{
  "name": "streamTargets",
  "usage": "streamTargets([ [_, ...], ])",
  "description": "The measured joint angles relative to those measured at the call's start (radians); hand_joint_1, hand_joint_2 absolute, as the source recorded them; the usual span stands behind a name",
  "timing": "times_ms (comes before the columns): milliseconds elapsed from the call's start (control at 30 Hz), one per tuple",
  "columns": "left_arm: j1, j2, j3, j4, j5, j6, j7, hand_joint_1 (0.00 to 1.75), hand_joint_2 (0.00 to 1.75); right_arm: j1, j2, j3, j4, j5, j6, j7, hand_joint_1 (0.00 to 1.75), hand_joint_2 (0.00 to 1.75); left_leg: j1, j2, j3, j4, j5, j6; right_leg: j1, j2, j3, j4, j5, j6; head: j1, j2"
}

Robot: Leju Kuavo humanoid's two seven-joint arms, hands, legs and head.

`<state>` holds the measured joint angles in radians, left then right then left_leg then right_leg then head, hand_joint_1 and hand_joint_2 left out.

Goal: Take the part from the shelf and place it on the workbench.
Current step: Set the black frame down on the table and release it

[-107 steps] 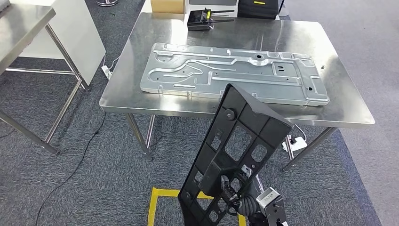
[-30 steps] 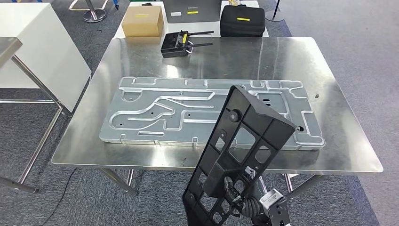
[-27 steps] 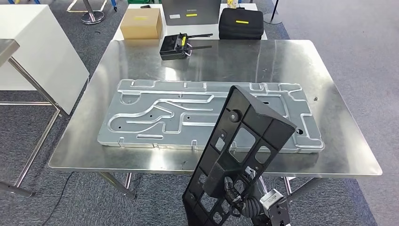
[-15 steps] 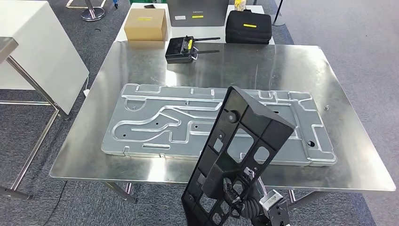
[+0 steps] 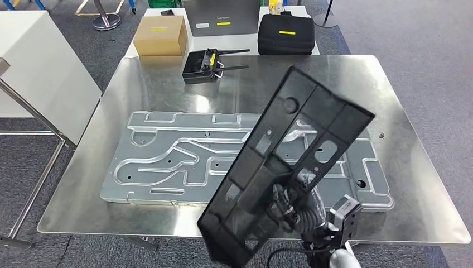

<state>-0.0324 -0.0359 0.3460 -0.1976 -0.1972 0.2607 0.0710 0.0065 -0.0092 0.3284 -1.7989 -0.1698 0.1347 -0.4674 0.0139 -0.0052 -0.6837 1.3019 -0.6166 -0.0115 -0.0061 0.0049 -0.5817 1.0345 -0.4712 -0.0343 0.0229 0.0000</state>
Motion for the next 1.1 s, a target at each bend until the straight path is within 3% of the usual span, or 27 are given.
streamTargets([
  [33,0.000,0.000,0.001,0.000,-0.003,-0.002,0.000,0.00,1.75,-0.029,-0.001,-0.007,-0.002,-0.025,-0.005,0.012,1.75,1.75,0.000,0.000,-0.001,-0.031,0.030,0.002,0.001,0.002,0.007,0.000,-0.005,0.000,0.000,0.000],
  [100,0.001,-0.002,0.002,0.000,-0.011,-0.008,0.000,0.00,1.75,-0.103,-0.002,-0.022,-0.005,-0.080,-0.027,0.051,1.75,1.75,-0.001,0.002,0.031,-0.157,0.131,0.011,0.003,0.004,0.020,0.001,-0.014,0.003,0.000,0.000],
  [167,-0.004,-0.002,0.003,0.000,-0.016,-0.015,0.001,0.00,1.75,-0.228,-0.003,-0.031,0.007,-0.143,-0.065,0.121,1.75,1.75,-0.007,0.005,0.052,-0.248,0.175,0.019,0.004,0.010,0.018,0.006,-0.019,0.011,0.000,0.000],
  [233,-0.015,-0.003,0.005,0.000,-0.016,-0.019,0.003,0.00,1.75,-0.397,-0.002,-0.038,0.042,-0.199,-0.106,0.203,1.75,1.75,-0.013,0.006,0.050,-0.263,0.177,0.025,0.003,0.016,0.009,0.011,-0.022,0.024,-0.001,0.000],
  [333,-0.030,-0.005,0.012,0.000,-0.011,-0.019,0.007,0.00,1.75,-0.593,0.005,-0.044,0.089,-0.228,-0.134,0.265,1.75,1.75,-0.007,0.004,0.061,-0.274,0.193,0.039,0.003,0.010,-0.003,0.043,-0.045,0.041,-0.001,0.000],
  [433,-0.042,-0.008,0.023,0.000,-0.007,-0.017,0.018,0.00,1.75,-0.686,0.016,-0.043,0.120,-0.233,-0.149,0.296,1.75,1.75,-0.004,0.001,0.071,-0.279,0.188,0.050,-0.001,0.004,-0.092,0.213,-0.119,0.050,-0.001,0.000],
  [467,-0.046,-0.009,0.026,0.000,-0.006,-0.016,0.023,0.00,1.75,-0.702,0.020,-0.043,0.130,-0.236,-0.154,0.303,1.75,1.75,-0.004,-0.001,0.074,-0.278,0.185,0.051,-0.003,0.004,-0.125,0.266,-0.131,0.052,0.000,0.000],
  [500,-0.051,-0.010,0.028,0.000,-0.005,-0.014,0.029,0.00,1.75,-0.715,0.026,-0.042,0.140,-0.239,-0.160,0.311,1.75,1.75,-0.004,-0.004,0.077,-0.278,0.181,0.051,-0.005,0.003,-0.146,0.287,-0.122,0.054,0.000,0.000],
  [533,-0.055,-0.012,0.030,0.000,-0.003,-0.012,0.036,0.00,1.75,-0.732,0.031,-0.040,0.150,-0.243,-0.168,0.317,1.75,1.75,-0.004,-0.007,0.080,-0.276,0.177,0.049,-0.007,0.002,-0.150,0.272,-0.094,0.054,0.000,0.000],
  [633,-0.072,-0.018,0.035,0.000,0.002,-0.004,0.051,0.00,1.75,-0.787,0.045,-0.038,0.175,-0.252,-0.182,0.326,1.75,1.75,-0.005,-0.011,0.091,-0.270,0.161,0.040,-0.006,0.001,-0.088,0.091,0.023,0.048,0.000,0.000],
  [700,-0.083,-0.020,0.039,0.000,0.004,0.001,0.059,0.00,1.75,-0.813,0.057,-0.034,0.185,-0.250,-0.189,0.329,1.75,1.75,-0.006,-0.012,0.090,-0.269,0.155,0.030,-0.001,0.002,-0.063,0.028,0.036,0.040,-0.001,0.000],
  [767,-0.098,-0.020,0.047,0.002,0.006,0.009,0.077,0.00,1.75,-0.834,0.069,-0.021,0.198,-0.221,-0.217,0.333,1.75,1.75,-0.006,-0.013,0.088,-0.271,0.154,0.020,0.001,0.002,-0.060,0.016,0.031,0.031,-0.001,0.000],
  [833,-0.117,-0.023,0.052,0.003,0.007,0.020,0.104,0.00,1.75,-0.858,0.079,0.003,0.209,-0.117,-0.287,0.332,1.75,1.75,-0.004,-0.009,0.079,-0.250,0.138,0.010,-0.002,0.001,-0.053,0.007,0.031,0.022,-0.001,0.000],
  [867,-0.128,-0.025,0.053,0.003,0.007,0.026,0.119,0.00,1.75,-0.872,0.085,0.022,0.210,-0.025,-0.333,0.331,1.75,1.75,-0.004,-0.007,0.062,-0.214,0.119,0.005,-0.004,-0.001,-0.048,0.003,0.031,0.017,-0.001,0.000],
  [967,-0.169,-0.029,0.053,0.003,-0.001,0.048,0.172,0.00,1.75,-0.893,0.101,0.114,0.205,0.421,-0.486,0.351,1.75,1.75,-0.001,-0.003,-0.035,-0.035,0.059,-0.003,-0.001,-0.005,-0.036,0.002,0.023,0.005,-0.001,0.000],
  [1000,-0.184,-0.031,0.053,0.004,-0.005,0.055,0.192,0.00,1.75,-0.892,0.106,0.153,0.202,0.594,-0.529,0.365,1.75,1.75,-0.001,-0.003,-0.057,-0.004,0.062,-0.004,0.000,-0.005,-0.032,0.002,0.019,0.003,-0.001,0.000],
  [1033,-0.200,-0.033,0.053,0.004,-0.010,0.060,0.212,0.00,1.75,-0.888,0.111,0.193,0.201,0.755,-0.563,0.380,1.75,1.75,-0.001,-0.002,-0.062,-0.011,0.085,-0.004,0.000,-0.004,-0.027,0.002,0.016,0.003,-0.001,0.000],
  [1100,-0.234,-0.036,0.053,0.004,-0.016,0.069,0.245,0.00,1.75,-0.877,0.123,0.265,0.201,0.989,-0.600,0.404,1.75,1.75,-0.001,-0.002,-0.024,-0.123,0.168,0.001,0.000,-0.001,-0.015,0.003,0.006,0.004,-0.001,0.000],
])
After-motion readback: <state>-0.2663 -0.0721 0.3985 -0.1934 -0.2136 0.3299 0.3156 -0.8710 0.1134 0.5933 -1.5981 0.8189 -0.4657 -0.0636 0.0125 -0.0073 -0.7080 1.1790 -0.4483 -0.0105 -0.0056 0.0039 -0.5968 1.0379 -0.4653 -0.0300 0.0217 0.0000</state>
